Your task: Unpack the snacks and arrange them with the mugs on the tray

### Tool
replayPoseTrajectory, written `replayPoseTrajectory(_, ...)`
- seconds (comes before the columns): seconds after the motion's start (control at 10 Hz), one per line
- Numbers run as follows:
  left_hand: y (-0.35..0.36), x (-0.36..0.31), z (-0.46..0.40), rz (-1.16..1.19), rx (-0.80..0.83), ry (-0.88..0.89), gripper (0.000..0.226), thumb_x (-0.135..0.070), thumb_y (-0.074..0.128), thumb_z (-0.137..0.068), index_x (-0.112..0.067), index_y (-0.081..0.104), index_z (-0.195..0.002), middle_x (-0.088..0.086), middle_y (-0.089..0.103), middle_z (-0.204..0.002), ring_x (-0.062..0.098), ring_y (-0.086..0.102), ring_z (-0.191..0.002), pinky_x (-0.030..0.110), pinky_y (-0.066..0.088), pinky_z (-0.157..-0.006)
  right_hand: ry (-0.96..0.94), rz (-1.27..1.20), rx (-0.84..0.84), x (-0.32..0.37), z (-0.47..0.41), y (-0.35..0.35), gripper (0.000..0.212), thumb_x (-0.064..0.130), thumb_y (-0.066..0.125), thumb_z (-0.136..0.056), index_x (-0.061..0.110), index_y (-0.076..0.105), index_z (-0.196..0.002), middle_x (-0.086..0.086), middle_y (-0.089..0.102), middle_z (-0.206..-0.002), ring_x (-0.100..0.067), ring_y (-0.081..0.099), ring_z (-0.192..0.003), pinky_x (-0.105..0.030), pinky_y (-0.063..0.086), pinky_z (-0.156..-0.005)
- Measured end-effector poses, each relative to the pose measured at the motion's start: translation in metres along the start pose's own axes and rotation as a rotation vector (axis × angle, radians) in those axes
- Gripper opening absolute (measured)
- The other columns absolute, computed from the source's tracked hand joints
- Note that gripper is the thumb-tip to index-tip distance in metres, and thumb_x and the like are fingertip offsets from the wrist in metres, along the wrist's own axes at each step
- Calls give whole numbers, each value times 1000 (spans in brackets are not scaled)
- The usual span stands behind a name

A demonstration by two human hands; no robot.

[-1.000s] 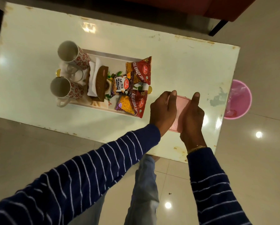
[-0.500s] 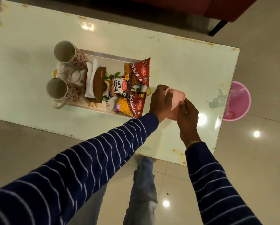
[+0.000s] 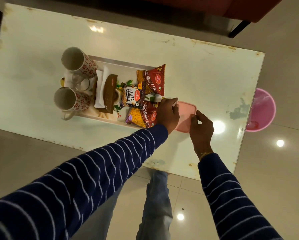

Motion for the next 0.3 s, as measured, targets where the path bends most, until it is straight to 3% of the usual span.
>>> replayPoseTrajectory(0.2, -33, -29, 2, -39, 18, 150, 48, -15, 56, -96, -6, 45, -141, 15, 49, -141, 27, 50, -128, 37, 44, -105, -7, 137, 5, 33, 9, -17, 48, 34, 53, -100, 10, 51, -142, -10, 59, -139, -29, 59, -122, -43, 46, -107)
replayPoseTrajectory(0.3, -79, -78, 10, -197, 69, 364, 57, -26, 54, -98, -10, 35, -149, 10, 36, -154, 24, 36, -141, 38, 36, -113, -168, 261, -28, 97, 41, -40, 53, 35, 52, -100, 10, 44, -146, -9, 49, -148, -29, 45, -136, -43, 38, -112)
Point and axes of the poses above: each hand's wrist, its own z-axis away from the middle knuckle, its own y-axis out of the palm, x = y × z, the point moved 9 cm from there along -z, towards the middle knuckle
